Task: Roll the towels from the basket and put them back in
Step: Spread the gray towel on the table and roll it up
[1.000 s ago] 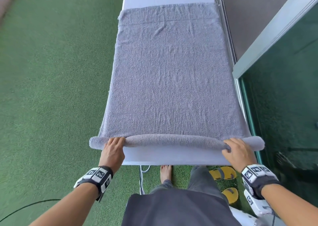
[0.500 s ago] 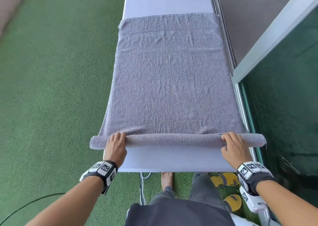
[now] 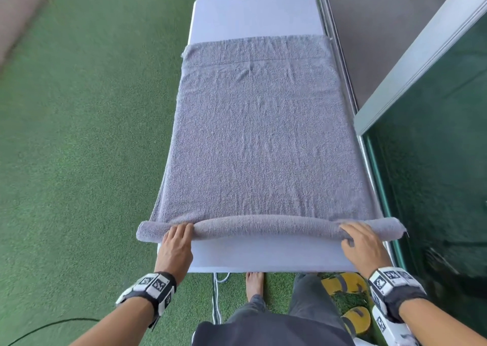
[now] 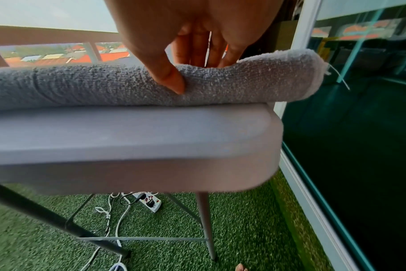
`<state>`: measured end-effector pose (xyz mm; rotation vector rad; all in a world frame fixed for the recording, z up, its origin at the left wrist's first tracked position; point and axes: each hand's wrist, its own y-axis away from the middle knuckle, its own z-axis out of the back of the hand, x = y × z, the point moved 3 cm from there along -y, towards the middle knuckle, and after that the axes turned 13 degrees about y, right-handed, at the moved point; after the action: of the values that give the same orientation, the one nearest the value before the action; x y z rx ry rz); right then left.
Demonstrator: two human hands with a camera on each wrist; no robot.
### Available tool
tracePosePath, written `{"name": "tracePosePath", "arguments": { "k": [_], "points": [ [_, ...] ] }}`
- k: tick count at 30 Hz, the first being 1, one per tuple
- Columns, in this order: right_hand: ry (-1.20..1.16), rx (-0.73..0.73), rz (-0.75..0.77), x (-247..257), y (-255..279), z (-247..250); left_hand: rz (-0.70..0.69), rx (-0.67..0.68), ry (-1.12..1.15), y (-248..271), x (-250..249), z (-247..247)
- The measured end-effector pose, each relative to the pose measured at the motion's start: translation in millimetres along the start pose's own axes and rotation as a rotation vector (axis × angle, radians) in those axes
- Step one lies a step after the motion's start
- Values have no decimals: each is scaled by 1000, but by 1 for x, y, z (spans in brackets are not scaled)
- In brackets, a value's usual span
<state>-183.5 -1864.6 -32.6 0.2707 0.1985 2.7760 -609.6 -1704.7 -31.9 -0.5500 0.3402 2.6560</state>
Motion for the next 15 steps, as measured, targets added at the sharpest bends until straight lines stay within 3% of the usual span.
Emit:
{"name": "tracePosePath", "arguments": {
  "k": [5,9,15],
  "points": [
    [-7,94,-66,-3,30,-12,18,53,-13,32,4,-7],
    [37,134,-68,0,23,-6,-7,50,43,23,5,0],
    [144,3,-64,10,-14,12,35,-39,-16,-12,1,17]
  ]
}}
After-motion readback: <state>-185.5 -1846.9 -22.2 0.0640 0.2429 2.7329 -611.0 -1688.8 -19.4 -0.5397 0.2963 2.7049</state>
